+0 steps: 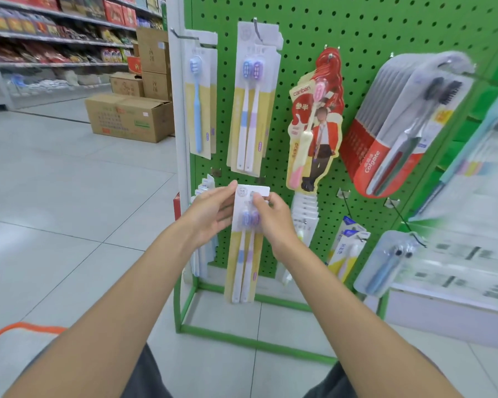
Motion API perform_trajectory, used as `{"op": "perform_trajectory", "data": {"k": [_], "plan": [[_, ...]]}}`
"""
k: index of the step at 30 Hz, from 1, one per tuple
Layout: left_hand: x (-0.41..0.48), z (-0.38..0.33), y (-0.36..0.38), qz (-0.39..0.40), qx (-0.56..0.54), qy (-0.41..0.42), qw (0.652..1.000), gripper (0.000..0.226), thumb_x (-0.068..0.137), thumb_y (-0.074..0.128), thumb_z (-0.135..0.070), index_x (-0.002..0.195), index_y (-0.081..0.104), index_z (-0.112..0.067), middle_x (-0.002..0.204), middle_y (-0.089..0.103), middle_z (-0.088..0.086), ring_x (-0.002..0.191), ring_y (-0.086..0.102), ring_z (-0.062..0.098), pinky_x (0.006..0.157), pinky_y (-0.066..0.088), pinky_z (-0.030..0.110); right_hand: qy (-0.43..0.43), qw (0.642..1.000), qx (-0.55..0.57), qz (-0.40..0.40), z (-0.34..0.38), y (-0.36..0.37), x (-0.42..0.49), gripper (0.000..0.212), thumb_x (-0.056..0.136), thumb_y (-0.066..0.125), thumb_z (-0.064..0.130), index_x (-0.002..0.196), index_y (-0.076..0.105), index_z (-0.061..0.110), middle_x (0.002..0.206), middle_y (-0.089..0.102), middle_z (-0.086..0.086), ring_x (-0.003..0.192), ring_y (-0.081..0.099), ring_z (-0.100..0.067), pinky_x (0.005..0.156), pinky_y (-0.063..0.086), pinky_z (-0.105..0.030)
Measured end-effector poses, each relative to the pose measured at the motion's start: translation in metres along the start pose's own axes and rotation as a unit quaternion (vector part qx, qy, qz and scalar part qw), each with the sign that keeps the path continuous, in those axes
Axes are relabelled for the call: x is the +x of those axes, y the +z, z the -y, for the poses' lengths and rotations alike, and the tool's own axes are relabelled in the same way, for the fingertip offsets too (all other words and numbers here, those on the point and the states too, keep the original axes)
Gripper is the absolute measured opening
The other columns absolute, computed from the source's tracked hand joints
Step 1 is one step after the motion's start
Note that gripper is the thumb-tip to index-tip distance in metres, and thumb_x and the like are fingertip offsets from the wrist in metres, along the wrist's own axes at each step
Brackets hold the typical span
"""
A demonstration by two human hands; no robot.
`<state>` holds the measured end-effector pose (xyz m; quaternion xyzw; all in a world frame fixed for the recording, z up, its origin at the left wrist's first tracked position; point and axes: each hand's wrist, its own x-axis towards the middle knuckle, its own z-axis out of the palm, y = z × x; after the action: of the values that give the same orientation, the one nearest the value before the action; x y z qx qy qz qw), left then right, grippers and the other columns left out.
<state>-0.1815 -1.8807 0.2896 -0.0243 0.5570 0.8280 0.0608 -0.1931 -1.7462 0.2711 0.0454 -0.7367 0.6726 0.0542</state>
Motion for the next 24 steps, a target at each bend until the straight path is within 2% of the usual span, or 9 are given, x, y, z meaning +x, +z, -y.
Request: {"op": "perform_trajectory", "data": {"k": [2,4,6,9,12,15,20,24], "plan": [[-0.001,0.005,-0.003,0.017,0.083,0.0,0.996,0.014,0.093,0.064,-0.025,0.105,0.068,-0.018,0.102,0.075,0.001,0.091,0.072,0.012,0.082,0.055,0.028,0.015,1.0,0.01,-0.02,0.003,-0.007,0.0,0.016,0.101,0.048,0.027,0.095,0.06,0.019,0.091,0.063,0.003,0.079,0.059,-0.01,0.079,0.051,-0.033],[-0.001,0.011,-0.004,0.003,0.139,0.01,0.99,0.017,0.09,0.069,-0.017,0.107,0.068,-0.014,0.106,0.074,0.007,0.091,0.071,0.016,0.076,0.056,0.024,0.037,0.999,0.027,-0.028,0.003,-0.013,0.002,0.02,0.102,0.047,0.029,0.099,0.061,0.015,0.094,0.065,-0.002,0.085,0.063,-0.017,0.085,0.053,-0.04],[-0.001,0.015,-0.002,-0.03,0.149,0.035,0.988,0.011,0.088,0.07,-0.009,0.099,0.069,-0.012,0.103,0.073,0.01,0.087,0.07,0.016,0.07,0.057,0.02,0.06,0.997,0.041,-0.022,0.005,-0.016,0.001,0.026,0.101,0.048,0.033,0.107,0.064,0.014,0.107,0.07,-0.006,0.101,0.067,-0.024,0.096,0.051,-0.048],[-0.001,0.015,0.0,-0.063,0.139,0.063,0.986,0.008,0.089,0.069,-0.006,0.095,0.07,-0.01,0.096,0.073,0.007,0.084,0.07,0.015,0.071,0.058,0.02,0.07,0.996,0.047,0.016,0.006,-0.018,-0.002,0.036,0.102,0.046,0.04,0.115,0.066,0.014,0.109,0.073,-0.008,0.105,0.067,-0.029,0.098,0.05,-0.05],[0.0,0.012,-0.002,-0.089,0.091,0.072,0.989,0.012,0.09,0.068,-0.005,0.101,0.069,-0.007,0.1,0.073,0.008,0.088,0.072,0.016,0.072,0.059,0.022,0.088,0.993,0.036,0.075,0.005,-0.019,-0.006,0.042,0.103,0.038,0.045,0.107,0.069,0.017,0.104,0.074,-0.011,0.104,0.068,-0.033,0.096,0.052,-0.047],[-0.001,0.007,-0.004,-0.109,0.029,0.084,0.99,0.011,0.091,0.066,-0.004,0.101,0.067,-0.007,0.099,0.074,0.008,0.086,0.073,0.015,0.074,0.06,0.023,0.133,0.984,0.03,0.113,0.002,-0.017,-0.01,0.046,0.103,0.033,0.05,0.102,0.069,0.02,0.105,0.074,-0.01,0.105,0.068,-0.032,0.098,0.05,-0.049],[0.0,-0.005,-0.013,-0.166,-0.079,0.105,0.977,0.009,0.092,0.063,-0.003,0.1,0.062,-0.007,0.093,0.074,0.007,0.076,0.073,0.012,0.066,0.059,0.022,0.18,0.966,-0.024,0.183,-0.008,-0.015,-0.015,0.045,0.103,0.031,0.051,0.113,0.064,0.023,0.112,0.072,-0.005,0.106,0.067,-0.023,0.1,0.05,-0.047],[0.002,-0.013,-0.023,-0.215,-0.136,0.122,0.959,0.015,0.094,0.062,-0.002,0.108,0.06,-0.006,0.098,0.072,0.009,0.077,0.073,0.013,0.071,0.061,0.026,0.199,0.952,-0.052,0.229,-0.011,-0.018,-0.02,0.046,0.103,0.032,0.051,0.114,0.064,0.02,0.115,0.071,-0.009,0.106,0.068,-0.024,0.094,0.054,-0.042]]}}
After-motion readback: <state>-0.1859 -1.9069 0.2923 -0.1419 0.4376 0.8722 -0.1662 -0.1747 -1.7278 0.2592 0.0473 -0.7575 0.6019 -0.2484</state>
